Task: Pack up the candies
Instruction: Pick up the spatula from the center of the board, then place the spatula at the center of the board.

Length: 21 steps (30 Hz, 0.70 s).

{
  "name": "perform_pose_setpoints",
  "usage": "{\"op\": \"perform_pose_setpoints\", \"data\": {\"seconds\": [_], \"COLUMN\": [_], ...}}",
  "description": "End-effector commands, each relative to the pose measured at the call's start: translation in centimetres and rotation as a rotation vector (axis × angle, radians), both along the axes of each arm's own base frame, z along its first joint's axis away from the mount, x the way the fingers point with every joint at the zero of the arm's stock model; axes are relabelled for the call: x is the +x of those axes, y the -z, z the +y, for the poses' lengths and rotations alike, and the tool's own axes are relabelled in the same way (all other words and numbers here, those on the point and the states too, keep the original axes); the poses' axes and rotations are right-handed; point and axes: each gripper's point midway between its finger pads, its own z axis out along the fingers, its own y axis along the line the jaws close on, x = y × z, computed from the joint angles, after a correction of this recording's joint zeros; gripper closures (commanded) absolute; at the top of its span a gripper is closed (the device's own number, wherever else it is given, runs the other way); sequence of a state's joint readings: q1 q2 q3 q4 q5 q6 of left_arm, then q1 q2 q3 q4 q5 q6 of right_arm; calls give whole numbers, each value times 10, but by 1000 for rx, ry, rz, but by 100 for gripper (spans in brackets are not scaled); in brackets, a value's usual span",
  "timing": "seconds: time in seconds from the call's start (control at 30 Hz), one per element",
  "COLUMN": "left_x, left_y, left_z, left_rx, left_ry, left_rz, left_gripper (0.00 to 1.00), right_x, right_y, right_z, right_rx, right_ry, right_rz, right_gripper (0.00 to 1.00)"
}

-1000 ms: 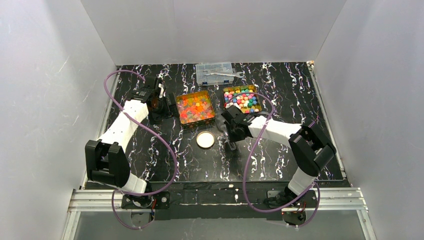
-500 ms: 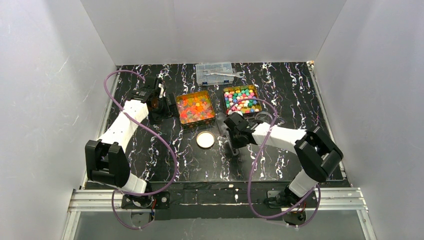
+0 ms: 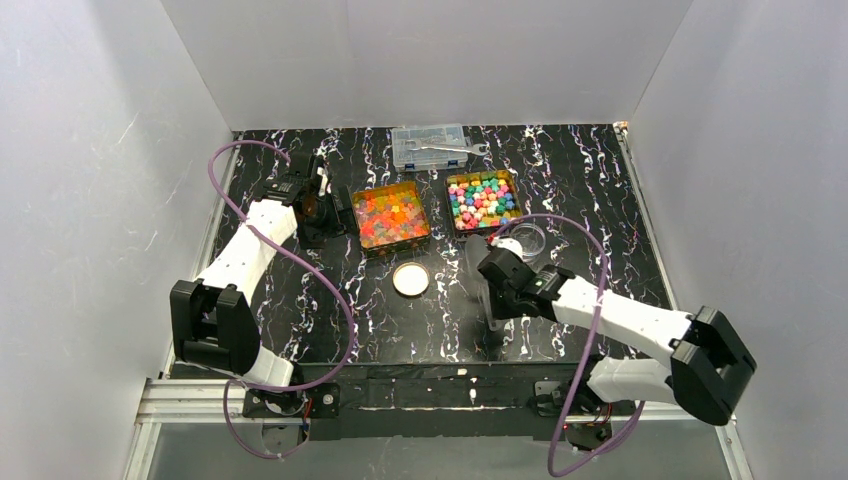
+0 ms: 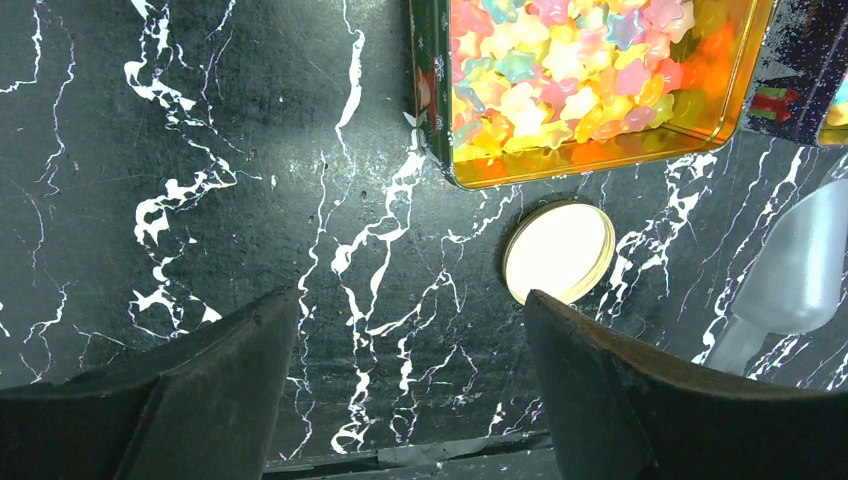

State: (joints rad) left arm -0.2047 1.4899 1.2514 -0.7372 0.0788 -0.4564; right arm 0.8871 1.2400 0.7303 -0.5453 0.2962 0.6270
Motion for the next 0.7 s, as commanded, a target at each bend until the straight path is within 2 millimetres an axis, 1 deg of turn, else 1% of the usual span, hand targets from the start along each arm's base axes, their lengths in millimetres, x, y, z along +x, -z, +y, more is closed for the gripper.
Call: {"op": "perform_pose_setpoints", "data": {"seconds": [0.0,0.2,0.4,0.63,0.67], "left_x": [-6,-6,-7,-7,-7], "left_y": [-13,-14,-13,-14,-14], "left_z": [1,1,-1,-3,-3], "left_rx": [-17,-19,-30,-37,-38], "left_ry": [6,7,9,12,13], "left_rz": [-30,-33,-26,-28,-26], "left_gripper": [18,18,18,18,18], "right_x": [-16,-32,-45,-47,-47], "right_y": [3,4,17,24,26], "right_z": [-31,-47,-59,-59,-60], "right_rx": [-57,-48,-73,-78,-85], "right_ry": [92,132,150,165,166], "right_rz": [14,33,74,87,93], "right_gripper": [99,99,99,99,93]}}
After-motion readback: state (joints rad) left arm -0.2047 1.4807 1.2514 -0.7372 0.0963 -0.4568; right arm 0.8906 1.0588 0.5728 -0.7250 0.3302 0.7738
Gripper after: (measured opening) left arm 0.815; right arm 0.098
